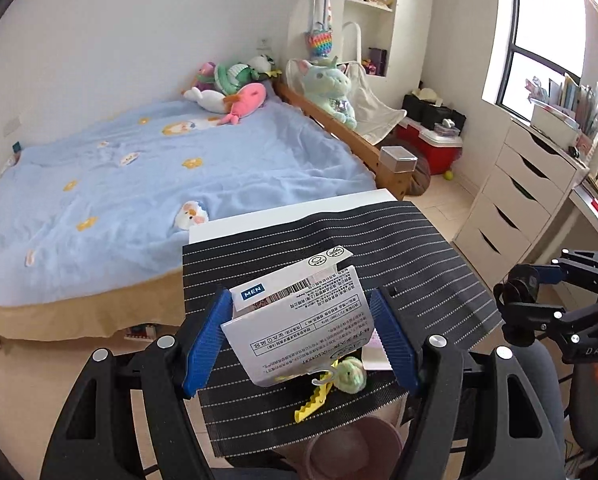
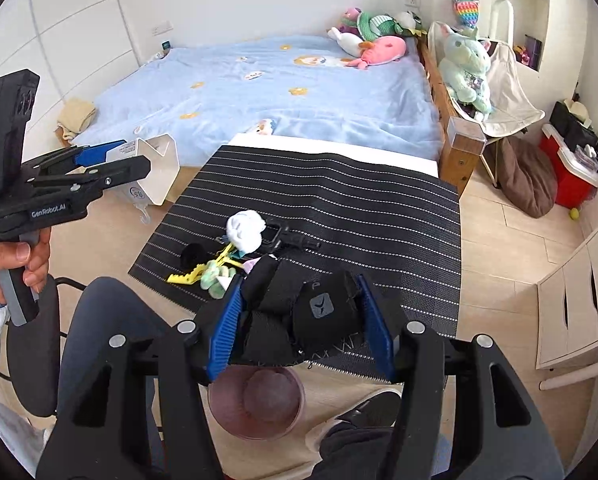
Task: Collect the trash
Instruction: 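Release the black cloth into the pink bin with the right gripper while the left gripper carries the box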
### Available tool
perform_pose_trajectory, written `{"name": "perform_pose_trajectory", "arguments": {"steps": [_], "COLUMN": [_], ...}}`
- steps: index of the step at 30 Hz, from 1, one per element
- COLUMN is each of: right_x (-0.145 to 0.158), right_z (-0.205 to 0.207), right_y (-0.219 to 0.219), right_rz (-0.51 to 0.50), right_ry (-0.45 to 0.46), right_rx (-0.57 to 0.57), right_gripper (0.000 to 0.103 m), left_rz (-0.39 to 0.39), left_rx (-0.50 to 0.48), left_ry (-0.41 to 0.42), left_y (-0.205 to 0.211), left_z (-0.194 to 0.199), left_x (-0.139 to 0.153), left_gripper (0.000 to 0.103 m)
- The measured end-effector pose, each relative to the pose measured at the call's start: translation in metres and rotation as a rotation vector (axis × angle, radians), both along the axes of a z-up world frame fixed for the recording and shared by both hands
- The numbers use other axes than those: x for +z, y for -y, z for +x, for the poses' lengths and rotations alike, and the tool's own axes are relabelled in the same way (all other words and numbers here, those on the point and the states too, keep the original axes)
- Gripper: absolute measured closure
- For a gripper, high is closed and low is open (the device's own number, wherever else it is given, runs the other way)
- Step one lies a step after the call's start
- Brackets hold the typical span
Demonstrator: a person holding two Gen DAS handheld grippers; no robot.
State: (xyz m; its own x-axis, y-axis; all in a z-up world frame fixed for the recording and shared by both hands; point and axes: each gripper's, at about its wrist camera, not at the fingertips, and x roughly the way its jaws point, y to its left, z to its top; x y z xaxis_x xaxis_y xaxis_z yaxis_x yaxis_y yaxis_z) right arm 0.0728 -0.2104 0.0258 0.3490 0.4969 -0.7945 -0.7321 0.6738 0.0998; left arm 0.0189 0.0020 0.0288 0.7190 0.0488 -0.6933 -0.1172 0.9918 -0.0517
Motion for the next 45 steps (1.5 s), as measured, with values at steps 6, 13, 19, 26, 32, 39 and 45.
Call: {"name": "perform_pose_trajectory", "arguments": {"steps": [6,13,19,26,32,39,45], "right_x": [0.0,-0.009,-0.031,-0.047,-0.052,-0.052,-0.047], "right_z": [-0.026,-0.055,-0.079,-0.093,-0.094,-0.088,-0.082], "right_y": [0.002,0.0,-0.002,-0.008,-0.01,-0.001,0.013], "right_rz": [0.002,0.001,-0.019,-0.018,-0.04,-0.044,-0.034], "right_ry": [-0.001,-0.034,-0.088,-0.134,-0.131,-0.138,-0.124], "right_rx": [0.036,0.09,0.126,0.163,0.157,0.131,0.088], "right_gripper": [0.046,0.046,0.046,0.038,0.015,0.011,0.01], "left_rz": [0.03,0.045,0.02,0.011,0.008,0.01,0.013], "left_rx": [-0.057,-0.114,-0.13,-0.137,-0.144,-0.172,-0.205], "left_ry": [0.006,-0.017,-0.038,-0.057,-0.057,-0.07,-0.077], "left_y": [0.014,0.03,0.036,0.036,0.037,0.045,0.054], "left_z": [-0.03,-0.061,-0.085,-0.097,-0.098,-0.098,-0.096], "left_x": [-0.002,-0.013,-0.023,-0.027,-0.027,-0.028,-0.029], "left_gripper": [0.034,0.034,0.034,0.034,0.034,0.034,0.033]}}
